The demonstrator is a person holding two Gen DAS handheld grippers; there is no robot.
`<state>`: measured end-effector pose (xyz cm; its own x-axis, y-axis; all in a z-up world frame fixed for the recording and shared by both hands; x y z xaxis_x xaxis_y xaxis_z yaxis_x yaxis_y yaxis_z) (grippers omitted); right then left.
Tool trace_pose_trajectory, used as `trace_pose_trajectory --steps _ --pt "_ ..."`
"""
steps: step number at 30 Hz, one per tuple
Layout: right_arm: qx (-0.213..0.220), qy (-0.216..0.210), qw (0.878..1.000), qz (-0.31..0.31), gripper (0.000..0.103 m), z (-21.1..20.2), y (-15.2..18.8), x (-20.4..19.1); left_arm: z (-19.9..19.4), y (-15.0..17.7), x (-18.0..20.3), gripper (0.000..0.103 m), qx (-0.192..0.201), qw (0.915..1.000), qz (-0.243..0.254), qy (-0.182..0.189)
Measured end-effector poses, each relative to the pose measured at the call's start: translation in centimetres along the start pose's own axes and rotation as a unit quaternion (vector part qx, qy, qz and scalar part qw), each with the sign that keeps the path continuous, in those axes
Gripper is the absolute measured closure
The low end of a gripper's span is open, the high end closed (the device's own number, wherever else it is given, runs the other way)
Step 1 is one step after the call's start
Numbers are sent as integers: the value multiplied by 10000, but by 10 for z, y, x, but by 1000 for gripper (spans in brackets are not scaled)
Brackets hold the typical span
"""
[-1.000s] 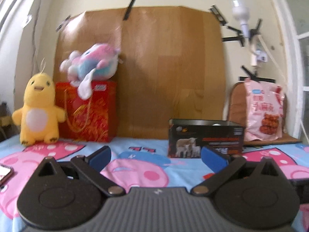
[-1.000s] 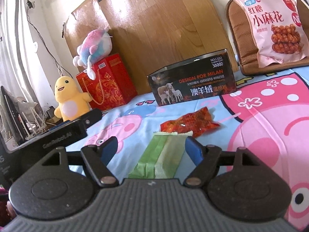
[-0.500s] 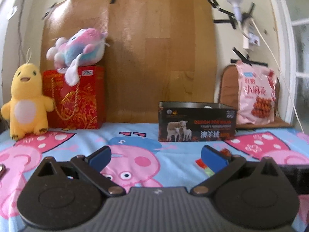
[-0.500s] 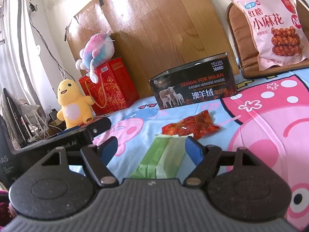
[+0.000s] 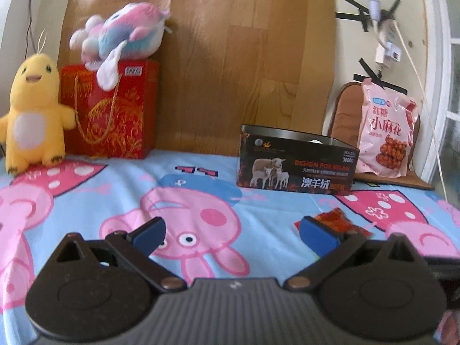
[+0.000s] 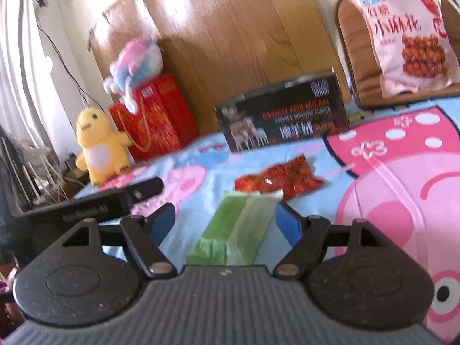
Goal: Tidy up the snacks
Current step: 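Lift the light green packet with the right tool, then carry the green packet into the black box and open the right tool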
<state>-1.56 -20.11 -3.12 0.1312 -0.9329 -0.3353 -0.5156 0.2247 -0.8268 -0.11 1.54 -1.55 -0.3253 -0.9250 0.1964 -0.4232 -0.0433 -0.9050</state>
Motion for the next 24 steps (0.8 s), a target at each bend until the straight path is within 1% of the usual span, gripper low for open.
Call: trace_pose_trajectory --steps 1,2,4,5,6,7,11,12,13,14,16,18,19,20,22,23,24 --pt "-142 5 9999 -34 33 4 0 -1 0 0 -2 1 -12 10000 -65 16" --pt "-298 -43 9995 -116 49 8 2 -4 0 0 -4 1 -23 9999 -130 37" --pt "-394 -85 9985 -360 66 9 5 -11 1 0 -7 1 -41 9997 -224 72" --pt "-357 -182 9981 -465 70 7 6 -14 1 -1 -8 2 -58 9996 -267 92" --pt "-299 -236 9977 -558 77 5 7 -16 2 -1 -10 3 -81 9994 -323 119" --pt "-229 -312 9974 -602 80 2 8 -18 2 -2 -12 3 -106 9991 -382 141" --pt "7 -554 9972 -501 77 -7 6 -15 5 -2 -27 6 -375 9959 -771 300" --pt "35 -547 9974 -465 71 -8 6 -14 5 -2 -31 7 -441 9950 -832 332" --pt "29 -529 9978 -410 60 -9 5 -11 3 -2 -35 7 -519 9938 -890 418" --pt "25 -500 9981 -357 56 -9 4 -10 1 -3 -38 7 -603 9921 -934 578" --pt "11 -437 9986 -294 55 -11 2 -5 -3 -4 -40 7 -746 9886 -942 904" --pt "-91 -444 9985 -308 48 -11 1 -3 -6 -5 -39 7 -886 9842 -927 1217" --pt "-163 -478 9981 -351 42 -10 0 -3 -6 -5 -38 7 -1000 9800 -979 1419" --pt "-245 -521 9974 -422 38 -10 1 -3 -3 -4 -38 7 -1118 9744 -1094 1613" --pt "-390 -614 9953 -634 37 -6 1 -8 6 -2 -36 8 -1344 9593 -1438 2025" --pt "-474 -655 9937 -772 35 -4 3 -11 12 -1 -34 10 -1439 9525 -1560 2183" --pt "-564 -684 9918 -923 34 -1 4 -14 18 0 -30 17 -1524 9478 -1601 2297"
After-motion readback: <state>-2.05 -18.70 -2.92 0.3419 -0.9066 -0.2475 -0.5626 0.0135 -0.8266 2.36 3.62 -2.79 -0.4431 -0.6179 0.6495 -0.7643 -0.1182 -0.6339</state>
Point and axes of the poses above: each gripper's, at about its wrist camera, not at the fingertips, and z roughly the way its jaws point, x to its right, y to its underside, the point moved 3 cm from there along z, roughly the way its jaws point, and after that the axes turned 12 degrees about y, right-handed, at the moved point
